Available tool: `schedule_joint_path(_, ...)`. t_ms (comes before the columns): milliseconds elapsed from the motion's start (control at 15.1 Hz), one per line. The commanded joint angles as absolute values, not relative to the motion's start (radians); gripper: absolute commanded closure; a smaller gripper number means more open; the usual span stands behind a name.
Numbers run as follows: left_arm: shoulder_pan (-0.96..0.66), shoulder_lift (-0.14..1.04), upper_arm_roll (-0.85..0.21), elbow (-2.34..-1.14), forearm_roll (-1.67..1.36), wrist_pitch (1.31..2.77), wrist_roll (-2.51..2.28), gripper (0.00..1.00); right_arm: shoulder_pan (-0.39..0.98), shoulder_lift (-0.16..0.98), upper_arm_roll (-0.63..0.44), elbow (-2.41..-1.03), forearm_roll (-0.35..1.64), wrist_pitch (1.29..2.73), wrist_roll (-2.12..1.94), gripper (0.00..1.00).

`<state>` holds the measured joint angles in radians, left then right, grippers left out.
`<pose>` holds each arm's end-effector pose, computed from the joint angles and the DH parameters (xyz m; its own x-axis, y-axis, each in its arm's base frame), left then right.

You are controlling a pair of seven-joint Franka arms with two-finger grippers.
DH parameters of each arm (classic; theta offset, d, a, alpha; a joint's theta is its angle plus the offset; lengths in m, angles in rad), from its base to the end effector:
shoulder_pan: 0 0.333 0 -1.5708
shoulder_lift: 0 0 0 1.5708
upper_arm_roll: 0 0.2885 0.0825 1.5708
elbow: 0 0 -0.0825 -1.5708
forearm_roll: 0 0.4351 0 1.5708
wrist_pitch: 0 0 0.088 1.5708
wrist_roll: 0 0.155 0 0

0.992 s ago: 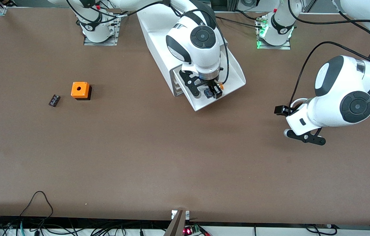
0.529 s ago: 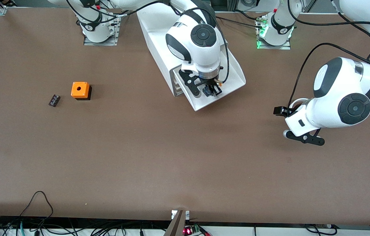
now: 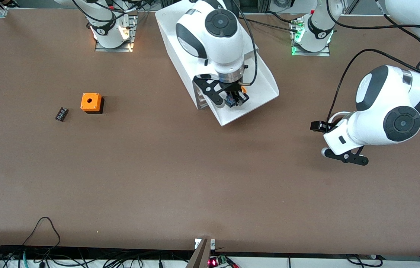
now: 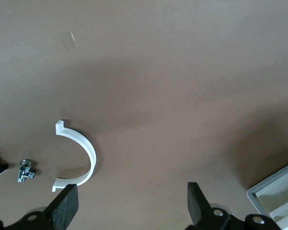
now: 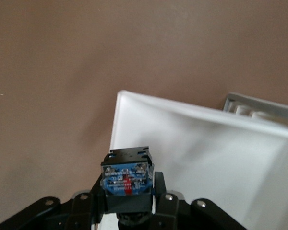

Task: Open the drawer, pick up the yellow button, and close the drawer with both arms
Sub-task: 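Lift the yellow button out of the drawer with the right gripper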

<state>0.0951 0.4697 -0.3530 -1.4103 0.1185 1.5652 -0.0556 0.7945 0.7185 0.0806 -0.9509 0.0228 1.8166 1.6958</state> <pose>0.6673 -0.1307 0.3396 0.9377 -0.2002 -0.2841 -0.2007 -0.9793 0.0275 0.5270 0.6056 0.3961 0.6631 -0.7427 -0.0935 -0.7474 -0.6501 -0.1371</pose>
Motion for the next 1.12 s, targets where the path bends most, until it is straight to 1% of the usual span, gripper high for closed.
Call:
schedule_joint_path(0,0.089,0.485,-0.357,-1.384,0.149,1.552,-0.069,0.00,0.726,0.690,0.089,-0.943,0.017,1.783,1.548,1.00)
schedule_joint_path(265,0.087,0.485,-0.357,-1.384,0.149,1.552,-0.071,0.00,0.592,0.664,0.097,-0.945,0.029,1.735,1.288,1.00)
schedule_joint_path(529,0.077,0.485,-0.359,-1.387,0.149,1.552,-0.146,0.00,0.488,0.657,0.089,-0.951,0.029,1.697,0.961,1.00)
schedule_joint_path(661,0.074,0.497,-0.362,-1.388,0.135,1.557,-0.188,0.00,0.419,0.657,0.092,-0.954,0.029,1.654,0.852,1.00)
schedule_joint_path(728,0.072,0.505,-0.368,-1.390,0.135,1.581,-0.216,0.00,0.391,0.657,0.092,-0.959,0.029,1.638,0.788,1.00)
schedule_joint_path(860,0.046,0.505,-0.370,-1.432,0.135,1.649,-0.285,0.00,0.336,0.655,0.091,-0.979,0.028,1.623,0.647,1.00)
schedule_joint_path(1058,-0.020,0.502,-0.371,-1.480,0.135,1.729,-0.489,0.00,0.243,0.655,0.081,-1.015,0.018,1.612,0.485,1.00)
